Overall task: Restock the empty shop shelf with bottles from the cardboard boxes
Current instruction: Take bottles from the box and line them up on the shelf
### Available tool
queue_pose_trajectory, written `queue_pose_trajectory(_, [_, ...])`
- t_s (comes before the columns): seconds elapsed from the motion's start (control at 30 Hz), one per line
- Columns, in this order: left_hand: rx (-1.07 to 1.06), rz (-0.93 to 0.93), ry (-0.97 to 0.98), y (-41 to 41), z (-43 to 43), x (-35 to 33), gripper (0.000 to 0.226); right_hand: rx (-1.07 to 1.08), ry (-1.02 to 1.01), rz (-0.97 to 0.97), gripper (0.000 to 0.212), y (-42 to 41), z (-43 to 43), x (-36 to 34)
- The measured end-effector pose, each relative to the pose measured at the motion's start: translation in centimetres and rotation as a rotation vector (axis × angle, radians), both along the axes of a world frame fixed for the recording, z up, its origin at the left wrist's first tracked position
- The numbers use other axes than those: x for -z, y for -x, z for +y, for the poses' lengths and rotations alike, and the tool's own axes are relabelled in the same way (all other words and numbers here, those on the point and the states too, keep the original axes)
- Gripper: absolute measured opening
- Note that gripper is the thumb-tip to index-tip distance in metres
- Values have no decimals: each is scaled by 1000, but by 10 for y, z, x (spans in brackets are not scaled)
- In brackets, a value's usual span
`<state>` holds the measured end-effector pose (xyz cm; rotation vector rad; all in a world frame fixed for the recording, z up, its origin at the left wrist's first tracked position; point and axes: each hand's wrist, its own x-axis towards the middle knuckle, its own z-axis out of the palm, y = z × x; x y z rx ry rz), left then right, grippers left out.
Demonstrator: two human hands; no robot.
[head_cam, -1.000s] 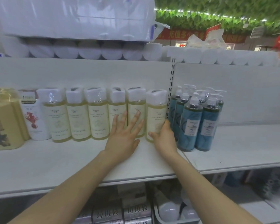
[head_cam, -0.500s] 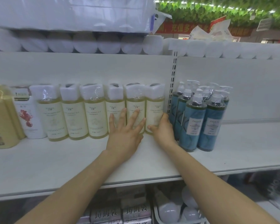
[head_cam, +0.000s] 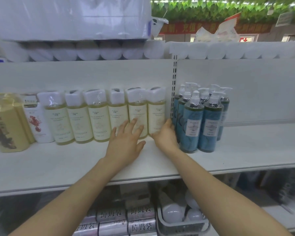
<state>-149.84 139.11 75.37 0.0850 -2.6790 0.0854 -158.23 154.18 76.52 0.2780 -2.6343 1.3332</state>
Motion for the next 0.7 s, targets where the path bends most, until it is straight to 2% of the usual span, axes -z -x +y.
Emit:
queue_pose_trajectory(0.13, [-29, 83, -89, -33, 26, -5, 66, -162, -68, 81, 62, -35, 28, -1])
queue_pose_trajectory(0.37, [4, 166, -275, -89, 99, 14, 64, -366, -74, 217, 70, -98, 110, 14])
queue_pose_trajectory(0.53, [117, 252, -451, -135, 153, 37, 63, -324, -25, 299, 65, -155, 181, 51])
queue_pose_trajectory(0.6, [156, 251, -477, -151, 174, 52, 61, -269, -78, 356, 64, -172, 205, 71])
queue_pose_trajectory(0.7, [214, 172, -465, -172, 206, 88, 62, -177, -218, 344, 66, -200, 236, 107])
